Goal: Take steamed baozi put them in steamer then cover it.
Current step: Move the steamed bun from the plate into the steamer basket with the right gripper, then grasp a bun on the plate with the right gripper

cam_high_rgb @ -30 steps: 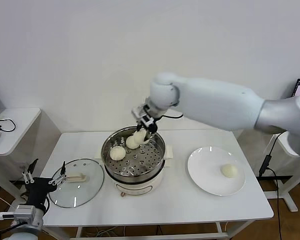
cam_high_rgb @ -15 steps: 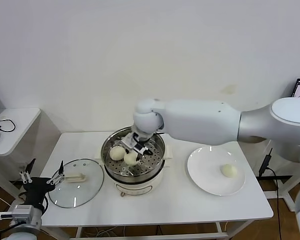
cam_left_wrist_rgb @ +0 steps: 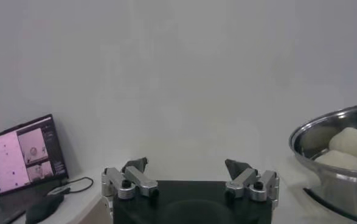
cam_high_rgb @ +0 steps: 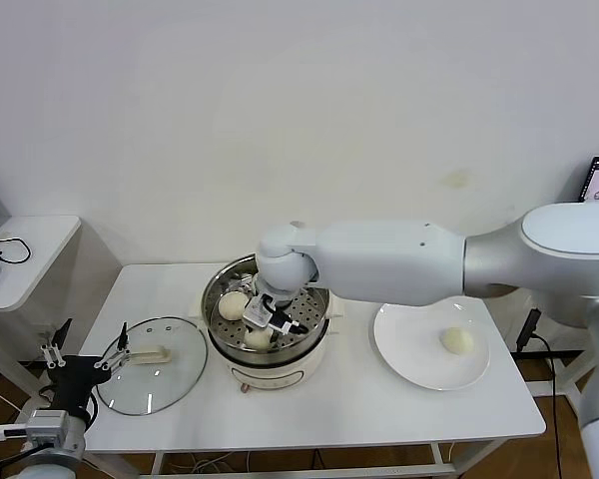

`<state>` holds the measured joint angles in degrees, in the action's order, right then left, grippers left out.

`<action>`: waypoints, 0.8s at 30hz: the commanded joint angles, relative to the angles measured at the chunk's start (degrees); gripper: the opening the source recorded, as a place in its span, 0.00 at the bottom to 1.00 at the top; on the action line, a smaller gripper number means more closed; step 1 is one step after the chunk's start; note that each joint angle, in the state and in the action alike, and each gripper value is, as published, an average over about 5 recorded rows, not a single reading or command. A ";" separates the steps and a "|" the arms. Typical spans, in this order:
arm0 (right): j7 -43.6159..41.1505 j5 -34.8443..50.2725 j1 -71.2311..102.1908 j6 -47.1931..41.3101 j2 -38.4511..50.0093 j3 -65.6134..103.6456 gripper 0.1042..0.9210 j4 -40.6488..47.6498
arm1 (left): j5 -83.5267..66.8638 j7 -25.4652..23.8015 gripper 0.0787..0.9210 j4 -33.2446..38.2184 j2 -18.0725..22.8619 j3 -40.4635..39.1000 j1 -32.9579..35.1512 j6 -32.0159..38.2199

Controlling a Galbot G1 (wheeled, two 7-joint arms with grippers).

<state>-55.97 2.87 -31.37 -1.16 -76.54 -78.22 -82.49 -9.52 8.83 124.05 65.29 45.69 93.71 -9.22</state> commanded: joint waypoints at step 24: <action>-1.06 4.51 -4.56 -9.23 15.01 9.75 0.88 1.76 | -0.27 -0.07 0.88 0.14 -2.16 0.38 -0.38 -0.07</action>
<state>-55.22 3.90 -34.62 -2.48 -70.64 -72.93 -80.87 -9.77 8.80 124.28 63.50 46.12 93.34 -9.22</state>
